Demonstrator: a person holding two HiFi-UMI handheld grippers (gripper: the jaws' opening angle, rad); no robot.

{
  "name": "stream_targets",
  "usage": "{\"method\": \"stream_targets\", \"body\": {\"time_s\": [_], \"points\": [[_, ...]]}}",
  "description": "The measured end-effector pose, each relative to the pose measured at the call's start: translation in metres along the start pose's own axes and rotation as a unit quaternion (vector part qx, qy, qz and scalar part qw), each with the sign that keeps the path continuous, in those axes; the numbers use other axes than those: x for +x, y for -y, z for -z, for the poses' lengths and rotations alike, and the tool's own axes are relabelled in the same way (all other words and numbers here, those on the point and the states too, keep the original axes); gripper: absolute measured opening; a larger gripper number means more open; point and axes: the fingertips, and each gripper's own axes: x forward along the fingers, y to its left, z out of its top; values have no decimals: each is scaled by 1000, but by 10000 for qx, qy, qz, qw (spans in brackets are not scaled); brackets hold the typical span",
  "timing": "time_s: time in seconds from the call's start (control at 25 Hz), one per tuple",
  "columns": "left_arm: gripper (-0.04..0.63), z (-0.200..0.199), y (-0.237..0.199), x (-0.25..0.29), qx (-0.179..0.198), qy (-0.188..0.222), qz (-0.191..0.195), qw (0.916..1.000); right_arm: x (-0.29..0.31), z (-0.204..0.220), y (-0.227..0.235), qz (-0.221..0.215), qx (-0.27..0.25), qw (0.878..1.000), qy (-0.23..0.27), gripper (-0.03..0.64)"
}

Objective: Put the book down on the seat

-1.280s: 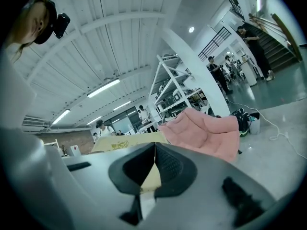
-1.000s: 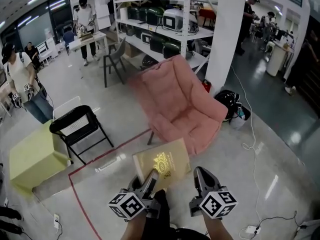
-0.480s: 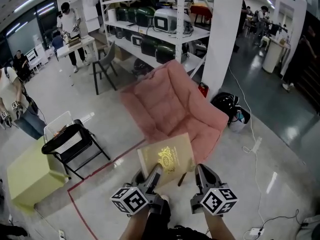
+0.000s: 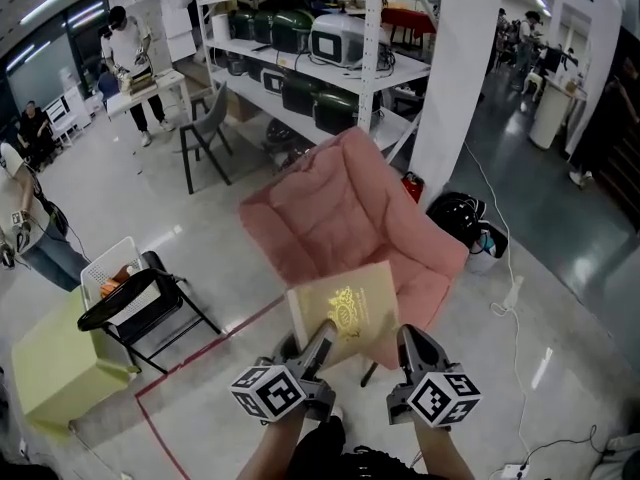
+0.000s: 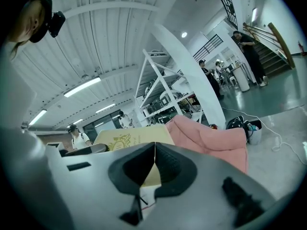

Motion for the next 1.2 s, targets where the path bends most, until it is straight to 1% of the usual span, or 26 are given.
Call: {"method": "stream_targets", "body": {"time_s": [0.24,0.4,0.48,0.64,0.8,1.0,1.2], "points": [[230,-14,-29,44,43,-191,66,9998,45,-7,13,-48,-10,10000,-77,12],[230,-15,-46,82,201,-549,15,9983,74,-14,34,6,-136,9997,-199,12],[230,-13,-55,102,222,-730,-18,9971,89,-15,49,57,-234,9993,-299,12],[230,-8,-82,148,329,-1025,-196,9940,131,-14,85,86,-213,9984,-513,12],[230,-2,-115,195,464,-1354,-476,9886,177,-11,117,29,-206,9969,-755,12],[230,18,-158,244,489,-1667,-701,9823,229,4,159,-21,-188,9941,-1072,12],[230,48,-208,283,565,-2135,-1038,9698,272,22,189,-85,-38,9919,-1271,12]]}}
